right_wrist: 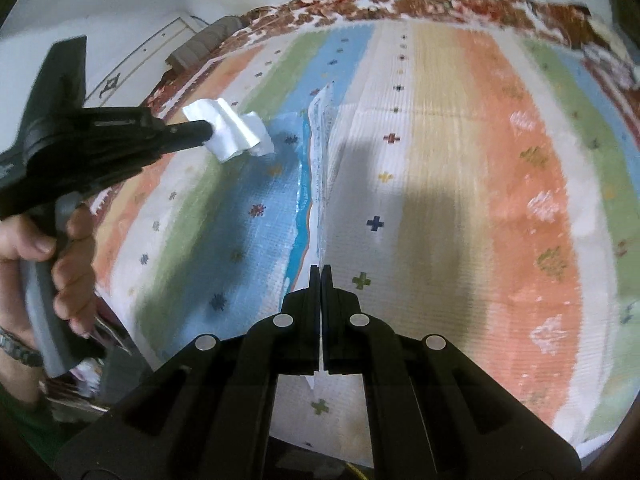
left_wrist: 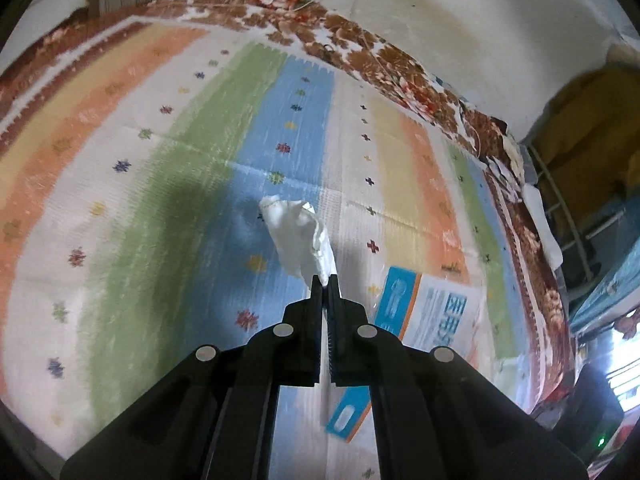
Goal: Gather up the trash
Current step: 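Lift the tissue with the left tool while the right tool carries the packet to the bin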
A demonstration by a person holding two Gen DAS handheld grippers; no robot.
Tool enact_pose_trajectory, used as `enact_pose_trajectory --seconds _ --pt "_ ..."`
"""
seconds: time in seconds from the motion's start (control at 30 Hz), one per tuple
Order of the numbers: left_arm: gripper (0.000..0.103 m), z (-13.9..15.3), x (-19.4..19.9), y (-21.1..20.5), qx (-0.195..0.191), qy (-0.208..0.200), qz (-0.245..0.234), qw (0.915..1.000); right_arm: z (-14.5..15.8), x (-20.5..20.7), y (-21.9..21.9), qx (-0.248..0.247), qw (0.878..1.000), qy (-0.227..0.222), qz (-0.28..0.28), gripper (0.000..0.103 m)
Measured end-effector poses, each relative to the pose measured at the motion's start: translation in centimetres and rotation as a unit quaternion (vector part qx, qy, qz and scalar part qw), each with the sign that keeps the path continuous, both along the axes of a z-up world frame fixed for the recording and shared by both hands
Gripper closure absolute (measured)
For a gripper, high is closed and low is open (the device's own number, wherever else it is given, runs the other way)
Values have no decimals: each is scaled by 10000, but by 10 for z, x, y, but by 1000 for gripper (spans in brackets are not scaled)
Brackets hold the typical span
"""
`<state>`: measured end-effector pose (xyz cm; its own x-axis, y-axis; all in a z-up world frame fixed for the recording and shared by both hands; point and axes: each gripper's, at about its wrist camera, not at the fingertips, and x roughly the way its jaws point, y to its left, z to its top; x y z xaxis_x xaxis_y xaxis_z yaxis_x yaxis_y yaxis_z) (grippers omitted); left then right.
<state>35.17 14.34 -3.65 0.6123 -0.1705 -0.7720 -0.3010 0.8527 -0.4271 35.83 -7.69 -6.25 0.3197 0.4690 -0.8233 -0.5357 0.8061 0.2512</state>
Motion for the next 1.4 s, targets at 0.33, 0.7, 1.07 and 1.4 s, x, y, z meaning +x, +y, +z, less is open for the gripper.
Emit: enact_pose_trajectory --seconds 0.33,0.7,1.07,1.4 --pt "102 29 -48 -27 239 -178 -401 9988 33 -41 -12 -325 9979 -566 2 103" --pt "102 63 -104 -64 672 -427 -694 9944 72 -93 -43 -166 9943 -1053 49 103" --pt "102 83 -169 -80 523 -752 -814 9925 89 -138 -64 -11 9904 -1381 29 103" --pt "102 82 -215 -103 584 -849 -1054 9891 88 -181 -74 17 9883 -1525 77 103"
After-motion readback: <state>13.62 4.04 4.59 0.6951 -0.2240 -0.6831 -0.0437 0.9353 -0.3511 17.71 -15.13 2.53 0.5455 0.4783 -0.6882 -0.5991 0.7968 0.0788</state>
